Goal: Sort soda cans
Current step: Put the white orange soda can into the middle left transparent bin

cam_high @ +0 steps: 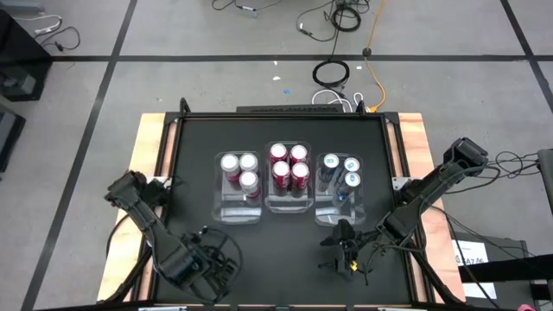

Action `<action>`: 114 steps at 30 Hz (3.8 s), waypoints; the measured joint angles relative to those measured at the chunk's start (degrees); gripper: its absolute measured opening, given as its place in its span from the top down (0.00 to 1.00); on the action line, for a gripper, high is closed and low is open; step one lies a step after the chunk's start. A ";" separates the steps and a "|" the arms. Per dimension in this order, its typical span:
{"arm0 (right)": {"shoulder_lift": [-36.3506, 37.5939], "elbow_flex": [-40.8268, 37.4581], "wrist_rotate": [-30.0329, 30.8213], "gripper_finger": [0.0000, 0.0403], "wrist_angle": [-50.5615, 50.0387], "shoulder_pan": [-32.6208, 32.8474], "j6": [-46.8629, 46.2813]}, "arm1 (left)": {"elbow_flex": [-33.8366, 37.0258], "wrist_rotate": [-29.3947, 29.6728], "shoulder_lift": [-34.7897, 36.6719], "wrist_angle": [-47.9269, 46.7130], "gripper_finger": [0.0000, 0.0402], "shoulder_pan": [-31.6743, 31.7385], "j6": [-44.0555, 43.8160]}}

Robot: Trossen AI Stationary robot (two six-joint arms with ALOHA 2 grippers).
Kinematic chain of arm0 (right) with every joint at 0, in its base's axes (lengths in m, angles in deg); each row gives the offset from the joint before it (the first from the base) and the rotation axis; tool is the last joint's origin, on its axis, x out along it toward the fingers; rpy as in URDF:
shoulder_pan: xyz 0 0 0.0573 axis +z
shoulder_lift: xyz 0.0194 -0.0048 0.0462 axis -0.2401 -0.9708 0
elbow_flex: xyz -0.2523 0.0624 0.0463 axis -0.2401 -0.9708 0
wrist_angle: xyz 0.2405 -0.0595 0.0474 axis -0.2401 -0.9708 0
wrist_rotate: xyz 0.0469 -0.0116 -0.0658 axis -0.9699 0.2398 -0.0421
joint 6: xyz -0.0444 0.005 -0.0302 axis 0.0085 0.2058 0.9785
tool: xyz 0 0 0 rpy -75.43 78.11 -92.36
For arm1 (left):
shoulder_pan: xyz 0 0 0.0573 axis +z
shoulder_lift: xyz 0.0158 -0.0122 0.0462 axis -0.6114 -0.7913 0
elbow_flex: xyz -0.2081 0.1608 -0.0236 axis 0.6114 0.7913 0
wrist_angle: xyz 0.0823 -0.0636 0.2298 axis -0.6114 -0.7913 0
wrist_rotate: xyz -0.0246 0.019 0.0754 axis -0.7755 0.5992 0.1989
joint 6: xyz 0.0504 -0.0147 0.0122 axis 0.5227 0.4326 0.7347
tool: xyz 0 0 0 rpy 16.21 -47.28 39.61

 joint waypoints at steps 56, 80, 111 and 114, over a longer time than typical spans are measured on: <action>0.04 0.00 3.82 0.05 0.72 -0.55 -7.80 | 19.87 -7.25 15.95 0.03 0.00 -26.58 -36.47; 0.04 0.00 3.52 0.05 0.67 -0.52 -9.07 | 33.10 -10.05 16.11 11.70 0.00 -25.25 -36.87; 0.04 0.00 3.47 0.05 0.61 -3.19 -7.34 | 31.21 -6.81 18.25 9.19 0.00 -24.37 -36.78; 0.04 0.00 3.42 0.05 0.61 -3.18 -7.34 | 31.31 -7.57 18.25 9.31 0.00 -24.39 -36.67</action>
